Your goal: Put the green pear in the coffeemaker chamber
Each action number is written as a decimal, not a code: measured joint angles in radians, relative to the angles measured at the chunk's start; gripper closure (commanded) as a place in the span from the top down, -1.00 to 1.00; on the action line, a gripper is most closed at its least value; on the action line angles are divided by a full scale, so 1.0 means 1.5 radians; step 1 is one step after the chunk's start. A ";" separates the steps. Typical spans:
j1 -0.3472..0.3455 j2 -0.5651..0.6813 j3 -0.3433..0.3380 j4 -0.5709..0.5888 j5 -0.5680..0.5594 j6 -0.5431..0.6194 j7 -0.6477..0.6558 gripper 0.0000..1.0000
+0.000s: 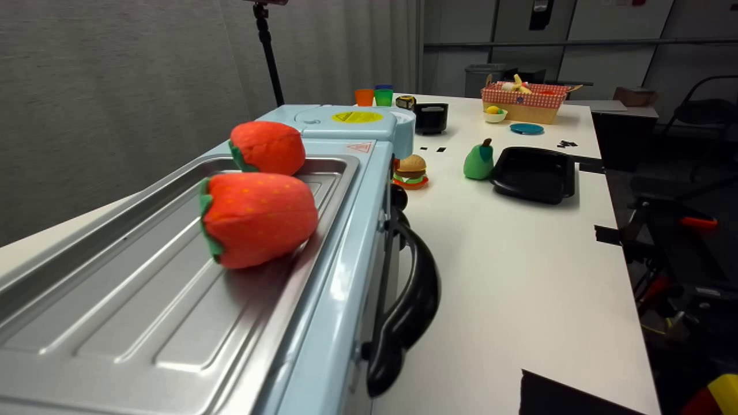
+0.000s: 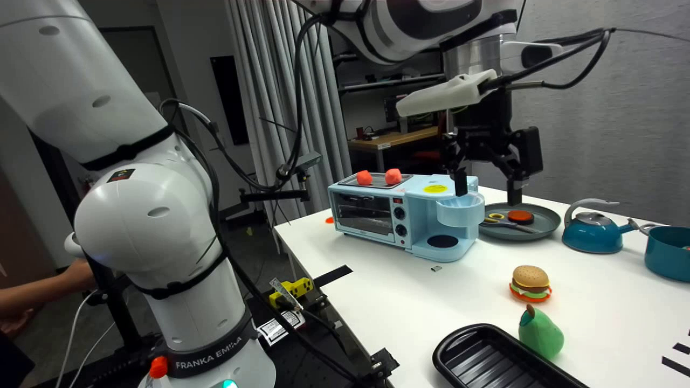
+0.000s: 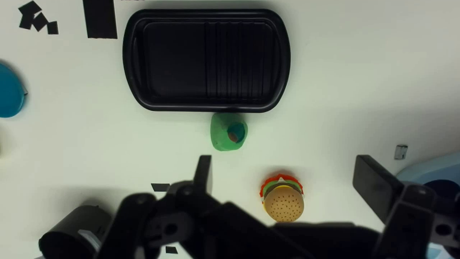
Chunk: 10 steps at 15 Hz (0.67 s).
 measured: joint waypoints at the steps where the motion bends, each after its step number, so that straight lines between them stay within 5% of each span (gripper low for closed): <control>1: -0.001 0.015 -0.001 0.008 0.000 0.004 -0.002 1.00; 10: -0.013 0.134 -0.013 0.059 0.000 0.055 -0.039 1.00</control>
